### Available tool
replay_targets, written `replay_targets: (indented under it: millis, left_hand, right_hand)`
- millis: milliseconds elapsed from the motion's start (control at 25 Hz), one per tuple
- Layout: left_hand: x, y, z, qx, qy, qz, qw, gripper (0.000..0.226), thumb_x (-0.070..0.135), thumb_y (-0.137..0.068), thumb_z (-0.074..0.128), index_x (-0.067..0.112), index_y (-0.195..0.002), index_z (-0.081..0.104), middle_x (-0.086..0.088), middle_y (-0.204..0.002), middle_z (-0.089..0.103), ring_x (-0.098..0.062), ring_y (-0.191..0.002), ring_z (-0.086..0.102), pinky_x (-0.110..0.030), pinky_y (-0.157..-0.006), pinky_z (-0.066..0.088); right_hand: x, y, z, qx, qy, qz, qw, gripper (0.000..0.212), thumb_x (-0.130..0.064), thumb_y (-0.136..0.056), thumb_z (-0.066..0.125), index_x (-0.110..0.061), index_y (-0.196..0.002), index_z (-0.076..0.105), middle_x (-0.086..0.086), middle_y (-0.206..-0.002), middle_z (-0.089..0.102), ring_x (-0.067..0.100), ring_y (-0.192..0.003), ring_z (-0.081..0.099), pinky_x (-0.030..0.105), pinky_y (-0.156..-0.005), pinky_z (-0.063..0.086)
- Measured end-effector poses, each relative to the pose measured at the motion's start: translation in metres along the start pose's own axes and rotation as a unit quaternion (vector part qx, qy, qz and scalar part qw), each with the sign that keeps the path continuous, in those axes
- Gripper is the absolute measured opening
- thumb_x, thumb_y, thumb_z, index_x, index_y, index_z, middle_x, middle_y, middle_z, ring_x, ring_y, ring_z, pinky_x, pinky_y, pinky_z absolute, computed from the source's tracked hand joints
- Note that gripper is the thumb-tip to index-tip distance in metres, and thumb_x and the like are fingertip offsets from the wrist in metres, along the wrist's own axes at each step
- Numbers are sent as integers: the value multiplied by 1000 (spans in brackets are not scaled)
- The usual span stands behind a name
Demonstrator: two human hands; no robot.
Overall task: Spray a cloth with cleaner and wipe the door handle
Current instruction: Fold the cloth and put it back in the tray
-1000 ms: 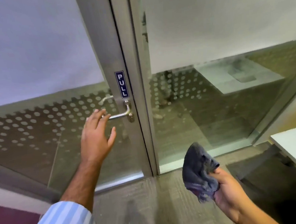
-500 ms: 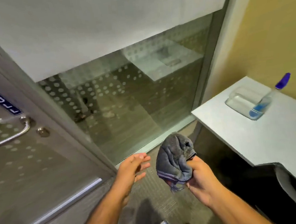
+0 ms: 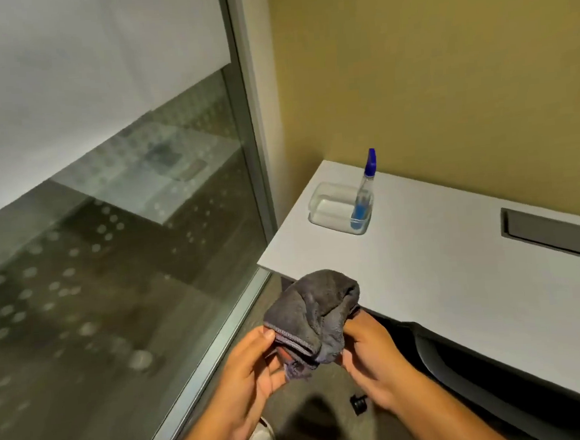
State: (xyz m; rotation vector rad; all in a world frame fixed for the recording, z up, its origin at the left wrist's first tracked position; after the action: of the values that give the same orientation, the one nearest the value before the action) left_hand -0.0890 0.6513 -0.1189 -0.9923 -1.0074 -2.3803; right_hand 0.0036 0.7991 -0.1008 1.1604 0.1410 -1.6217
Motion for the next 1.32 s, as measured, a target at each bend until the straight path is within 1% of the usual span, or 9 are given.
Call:
replay_targets:
  millis: [160, 280, 400, 480, 680, 840, 1000, 1160, 1320]
  left_hand:
    - [29, -60, 7, -5, -28, 8, 1000, 9, 14, -89, 72, 11, -90, 80, -27, -104, 76, -25, -83, 79, -36, -69, 68]
    - [58, -101, 7, -26, -86, 5, 996, 4, 15, -81, 80, 17, -81, 77, -20, -99, 78, -22, -84, 80, -29, -72, 65]
    - [86, -142, 9, -72, -118, 6, 990, 16, 14, -80, 89, 19, -79, 74, -17, -100, 78, -22, -89, 79, -27, -76, 64]
    - [97, -164, 16, -100, -124, -5, 987, 14, 14, -78, 85, 22, -78, 73, -15, -98, 78, -21, -89, 79, -27, -77, 63]
    - [112, -231, 33, -119, -140, -17, 983, 35, 10, -79, 88, 17, -108, 70, -15, -116, 80, -27, -107, 79, -34, -85, 64]
    - [96, -287, 56, -125, -130, -73, 981, 63, 6, -76, 83, 16, -135, 62, -16, -127, 78, -32, -117, 77, -38, -89, 65]
    - [88, -353, 76, -97, -157, -114, 976, 44, 6, -87, 76, 5, -130, 69, -21, -120, 79, -31, -109, 79, -35, -84, 66]
    - [100, -413, 88, -28, -358, -56, 932, 35, -7, -96, 65, 14, -124, 72, 3, -95, 85, -4, -81, 77, -19, -68, 57]
    - [111, -453, 110, 18, -412, -3, 911, 34, -12, -91, 68, 15, -111, 72, 5, -78, 81, -5, -69, 75, -12, -56, 52]
  right_hand:
    - [-15, -38, -22, 107, -106, 17, 988, 37, -24, -108, 50, -4, -125, 76, 25, -135, 71, 41, -126, 69, 57, -114, 51]
    - [-25, -67, -10, 120, -190, 3, 974, 49, -49, -104, 52, -15, -133, 73, 20, -135, 73, 41, -124, 71, 54, -101, 57]
    - [-39, -98, 2, 121, -180, -31, 976, 53, -26, -84, 75, -10, -134, 70, 23, -133, 73, 43, -121, 71, 60, -105, 56]
    - [-53, -117, 12, 109, -131, -50, 984, 60, -7, -76, 72, -11, -136, 67, 23, -131, 73, 42, -121, 71, 62, -106, 55]
    - [-85, -172, -2, 150, -82, -74, 982, 50, 10, -93, 54, -15, -136, 64, 21, -127, 75, 42, -120, 71, 61, -104, 57]
    - [-105, -220, -38, 186, -36, -73, 979, 51, 14, -91, 50, -9, -134, 66, 20, -125, 77, 43, -120, 70, 59, -108, 55]
    - [-120, -277, -82, 219, 6, -44, 975, 40, 13, -86, 57, -4, -118, 74, 22, -115, 80, 43, -112, 75, 57, -105, 58]
    - [-147, -323, -124, 277, 91, -40, 956, 30, 5, -87, 70, -7, -113, 76, 16, -110, 81, 34, -100, 78, 50, -97, 63]
    - [-169, -365, -142, 301, 194, -15, 934, 36, -10, -94, 74, -18, -127, 61, -2, -105, 69, 15, -93, 69, 24, -81, 58]
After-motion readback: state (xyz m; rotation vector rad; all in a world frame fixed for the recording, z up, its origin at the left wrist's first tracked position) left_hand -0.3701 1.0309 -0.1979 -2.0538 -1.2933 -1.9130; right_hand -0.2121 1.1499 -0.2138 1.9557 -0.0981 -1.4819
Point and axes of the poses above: each hand's wrist, its own y-axis away from the middle knuckle, its own z-axis out of the palm, x = y × z, the point moved 10 cm from there along -y, towards the middle knuckle
